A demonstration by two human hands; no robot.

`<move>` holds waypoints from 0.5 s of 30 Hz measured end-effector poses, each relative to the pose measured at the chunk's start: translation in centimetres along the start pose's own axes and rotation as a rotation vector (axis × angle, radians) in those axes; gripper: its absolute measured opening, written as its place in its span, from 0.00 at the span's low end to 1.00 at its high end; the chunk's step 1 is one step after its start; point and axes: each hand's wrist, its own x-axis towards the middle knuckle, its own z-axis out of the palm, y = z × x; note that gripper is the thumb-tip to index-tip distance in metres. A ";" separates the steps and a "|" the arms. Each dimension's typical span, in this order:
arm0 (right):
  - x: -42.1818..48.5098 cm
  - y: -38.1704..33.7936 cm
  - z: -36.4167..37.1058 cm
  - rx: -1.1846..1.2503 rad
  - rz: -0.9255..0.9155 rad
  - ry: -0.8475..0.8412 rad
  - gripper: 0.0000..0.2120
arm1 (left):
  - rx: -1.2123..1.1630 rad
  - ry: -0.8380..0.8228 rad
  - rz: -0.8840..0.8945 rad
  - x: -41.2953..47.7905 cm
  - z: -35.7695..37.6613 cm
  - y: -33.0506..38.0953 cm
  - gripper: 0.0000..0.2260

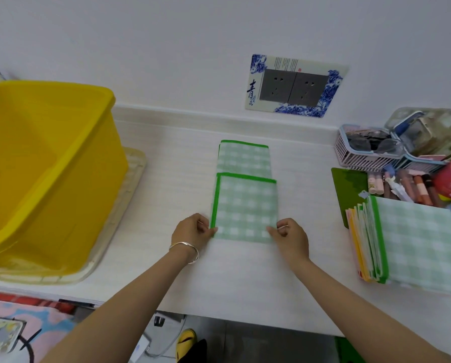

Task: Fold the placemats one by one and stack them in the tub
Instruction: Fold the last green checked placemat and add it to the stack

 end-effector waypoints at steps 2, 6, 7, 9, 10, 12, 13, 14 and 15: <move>0.1 0.0 0.2 -0.032 0.004 0.020 0.09 | 0.037 0.014 0.001 -0.2 0.0 0.3 0.11; 0.0 0.1 0.5 -0.072 -0.011 0.062 0.10 | 0.171 0.014 0.105 -0.2 0.5 0.7 0.17; -0.2 0.1 0.6 -0.090 -0.027 0.077 0.10 | 0.212 0.018 0.175 -0.1 0.8 0.7 0.20; -0.5 0.1 0.9 -0.193 -0.111 0.132 0.12 | 0.282 0.005 0.335 0.1 1.6 0.8 0.25; -0.6 0.1 1.3 -0.259 -0.181 0.162 0.14 | 0.317 -0.016 0.393 0.3 2.0 0.9 0.25; -0.7 0.0 2.2 -0.347 -0.334 0.177 0.17 | 0.422 -0.076 0.448 0.6 2.8 1.1 0.29; -0.8 -0.2 2.8 -0.381 -0.386 0.160 0.19 | 0.487 -0.113 0.442 0.6 3.1 1.1 0.33; -0.8 -0.4 3.4 -0.417 -0.418 0.128 0.21 | 0.544 -0.135 0.431 0.6 3.3 0.9 0.36; -0.8 -0.6 4.1 -0.451 -0.440 0.086 0.24 | 0.591 -0.146 0.424 0.7 3.6 0.7 0.37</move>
